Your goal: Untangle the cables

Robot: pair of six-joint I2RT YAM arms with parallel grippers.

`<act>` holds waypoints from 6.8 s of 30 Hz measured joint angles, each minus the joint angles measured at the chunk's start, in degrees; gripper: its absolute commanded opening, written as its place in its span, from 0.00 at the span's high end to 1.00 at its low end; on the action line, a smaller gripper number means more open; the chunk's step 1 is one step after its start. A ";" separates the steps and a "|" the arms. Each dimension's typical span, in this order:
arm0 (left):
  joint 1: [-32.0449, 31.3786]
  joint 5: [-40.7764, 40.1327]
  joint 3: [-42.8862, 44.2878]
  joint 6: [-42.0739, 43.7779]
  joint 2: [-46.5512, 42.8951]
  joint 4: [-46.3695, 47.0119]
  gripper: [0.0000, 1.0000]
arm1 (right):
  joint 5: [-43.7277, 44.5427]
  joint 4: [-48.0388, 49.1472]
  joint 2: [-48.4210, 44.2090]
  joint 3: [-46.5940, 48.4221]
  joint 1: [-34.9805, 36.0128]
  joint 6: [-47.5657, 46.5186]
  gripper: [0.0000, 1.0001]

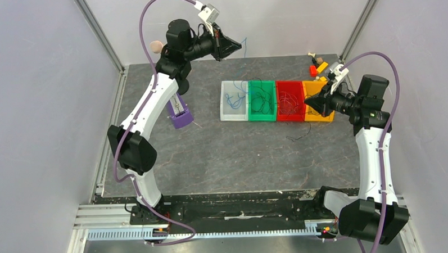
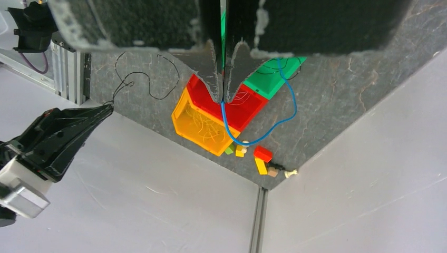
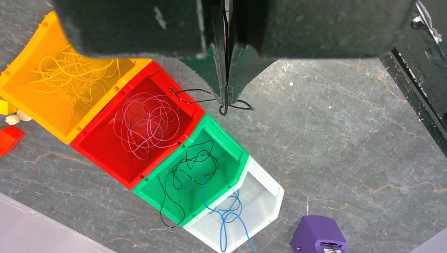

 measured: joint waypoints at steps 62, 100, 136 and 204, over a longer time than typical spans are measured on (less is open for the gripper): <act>3.56 0.24 -1.60 -2.56 -2.89 4.15 0.98 | 0.00 -0.35 0.13 -0.02 0.00 -0.15 1.00; -1.70 -13.40 -22.25 11.39 10.23 -14.75 0.44 | 0.26 0.28 2.38 -0.87 0.13 0.90 1.00; -6.93 4.11 -62.64 -5.62 -30.32 16.48 0.20 | 0.44 35.60 -0.50 -4.37 31.91 37.07 1.00; -13.11 -0.42 -48.19 1.92 -27.10 12.74 0.98 | 7.87 0.81 1.14 3.52 28.83 6.91 0.31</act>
